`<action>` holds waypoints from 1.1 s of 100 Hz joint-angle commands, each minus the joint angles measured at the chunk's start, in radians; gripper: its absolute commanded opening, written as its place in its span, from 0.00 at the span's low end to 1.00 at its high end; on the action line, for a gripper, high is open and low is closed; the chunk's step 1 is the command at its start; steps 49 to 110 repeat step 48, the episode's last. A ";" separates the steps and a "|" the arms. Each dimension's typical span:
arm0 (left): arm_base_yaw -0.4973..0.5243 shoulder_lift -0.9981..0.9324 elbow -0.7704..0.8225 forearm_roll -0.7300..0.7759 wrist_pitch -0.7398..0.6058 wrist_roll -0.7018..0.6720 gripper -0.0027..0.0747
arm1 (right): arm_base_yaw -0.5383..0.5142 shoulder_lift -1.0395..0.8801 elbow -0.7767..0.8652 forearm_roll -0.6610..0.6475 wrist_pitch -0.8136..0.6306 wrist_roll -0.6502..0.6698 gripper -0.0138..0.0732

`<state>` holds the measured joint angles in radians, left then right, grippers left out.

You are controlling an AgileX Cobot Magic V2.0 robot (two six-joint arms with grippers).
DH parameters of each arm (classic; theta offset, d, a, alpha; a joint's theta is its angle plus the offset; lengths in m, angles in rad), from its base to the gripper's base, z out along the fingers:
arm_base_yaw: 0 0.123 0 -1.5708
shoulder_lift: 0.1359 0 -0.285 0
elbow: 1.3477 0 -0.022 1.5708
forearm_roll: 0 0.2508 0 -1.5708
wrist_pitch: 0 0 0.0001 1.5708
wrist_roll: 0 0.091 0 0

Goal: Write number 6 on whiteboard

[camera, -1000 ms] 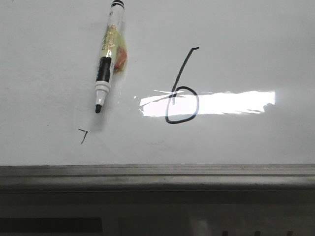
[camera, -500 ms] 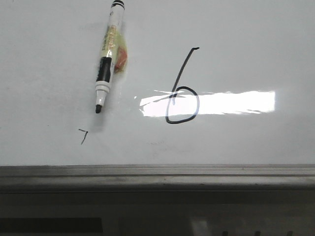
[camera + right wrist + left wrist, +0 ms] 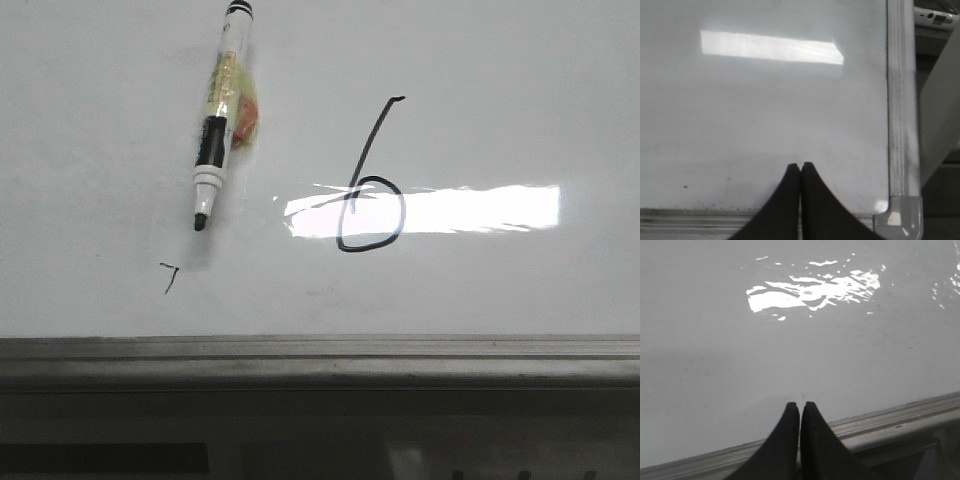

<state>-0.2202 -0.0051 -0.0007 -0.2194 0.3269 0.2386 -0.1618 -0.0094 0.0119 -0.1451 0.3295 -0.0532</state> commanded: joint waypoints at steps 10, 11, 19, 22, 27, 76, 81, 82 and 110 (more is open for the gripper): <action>0.001 -0.028 0.025 -0.012 -0.065 -0.012 0.01 | -0.009 -0.017 0.014 -0.013 -0.019 0.005 0.08; 0.001 -0.028 0.025 -0.012 -0.065 -0.012 0.01 | -0.009 -0.017 0.014 -0.013 -0.019 0.005 0.08; 0.001 -0.028 0.025 -0.012 -0.065 -0.012 0.01 | -0.009 -0.017 0.014 -0.013 -0.019 0.005 0.08; 0.001 -0.028 0.025 -0.012 -0.065 -0.012 0.01 | -0.009 -0.017 0.014 -0.013 -0.019 0.005 0.08; 0.001 -0.028 0.025 -0.012 -0.065 -0.012 0.01 | -0.009 -0.017 0.014 -0.013 -0.019 0.005 0.08; 0.001 -0.028 0.025 -0.012 -0.065 -0.012 0.01 | 0.001 -0.017 0.014 -0.013 -0.019 0.005 0.08; 0.001 -0.028 0.025 -0.012 -0.065 -0.012 0.01 | 0.001 -0.017 0.014 -0.013 -0.019 0.005 0.08; 0.001 -0.028 0.025 -0.012 -0.065 -0.012 0.01 | 0.001 -0.017 0.014 -0.013 -0.019 0.005 0.08; 0.001 -0.028 0.025 -0.012 -0.065 -0.012 0.01 | 0.001 -0.017 0.014 -0.013 -0.019 0.005 0.08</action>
